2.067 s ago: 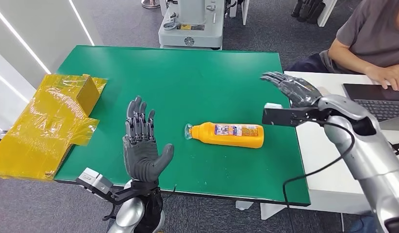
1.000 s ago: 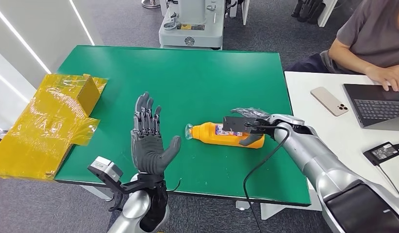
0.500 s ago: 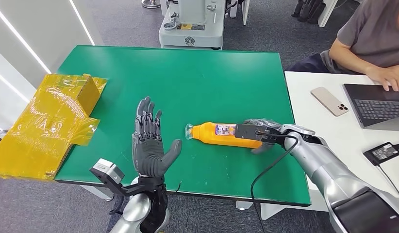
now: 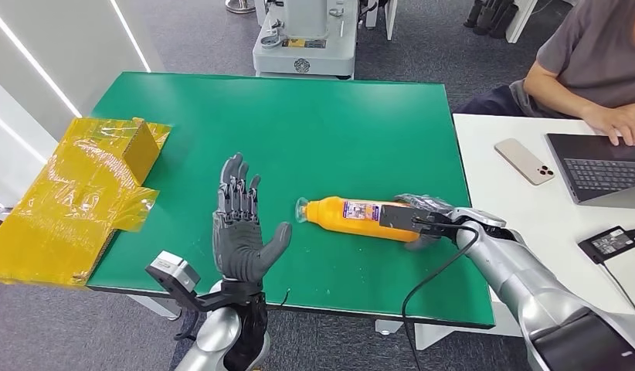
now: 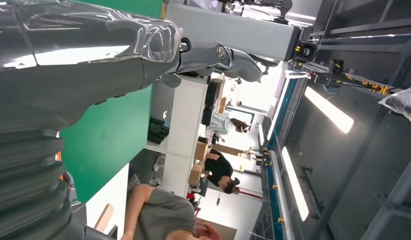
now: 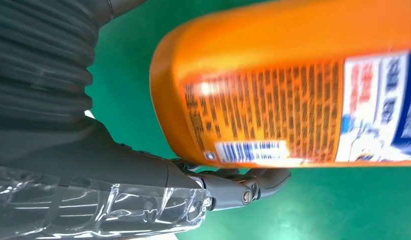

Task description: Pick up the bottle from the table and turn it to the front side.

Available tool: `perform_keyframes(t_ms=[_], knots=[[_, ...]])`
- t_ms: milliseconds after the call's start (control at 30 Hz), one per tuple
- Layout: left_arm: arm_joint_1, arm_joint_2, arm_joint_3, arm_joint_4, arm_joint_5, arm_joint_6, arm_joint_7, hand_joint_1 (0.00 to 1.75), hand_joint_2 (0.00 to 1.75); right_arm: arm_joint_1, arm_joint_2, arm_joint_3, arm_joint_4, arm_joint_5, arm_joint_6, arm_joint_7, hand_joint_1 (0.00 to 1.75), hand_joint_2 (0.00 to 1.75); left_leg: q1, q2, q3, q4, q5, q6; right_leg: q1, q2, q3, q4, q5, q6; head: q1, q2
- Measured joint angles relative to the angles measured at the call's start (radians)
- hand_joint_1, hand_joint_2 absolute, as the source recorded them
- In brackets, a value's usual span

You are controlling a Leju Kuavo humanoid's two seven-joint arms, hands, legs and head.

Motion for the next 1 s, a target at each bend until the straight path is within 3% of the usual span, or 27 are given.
perform_keyframes(t_ms=[567, 1000], knots=[[-0.019, -0.002, -0.001, 0.022, 0.002, 0.001, -0.005, 0.00, 1.75, -0.075, 0.025, 0.001, -0.008, 0.045, -0.019, -0.016, 0.00, 1.75, 0.000, 0.000, 0.000, 0.000, 0.000, 0.000, 0.000, 0.000, 0.000, 0.000, 0.000, 0.000, 0.000, 0.000], [-0.022, -0.007, -0.002, 0.027, 0.019, 0.013, -0.024, 0.00, 1.75, -0.060, 0.053, -0.022, -0.006, 0.015, -0.009, -0.053, 0.00, 1.75, 0.000, 0.000, 0.000, 0.000, 0.000, 0.000, 0.000, 0.000, 0.000, 0.000, 0.000, 0.000, 0.000, 0.000]])
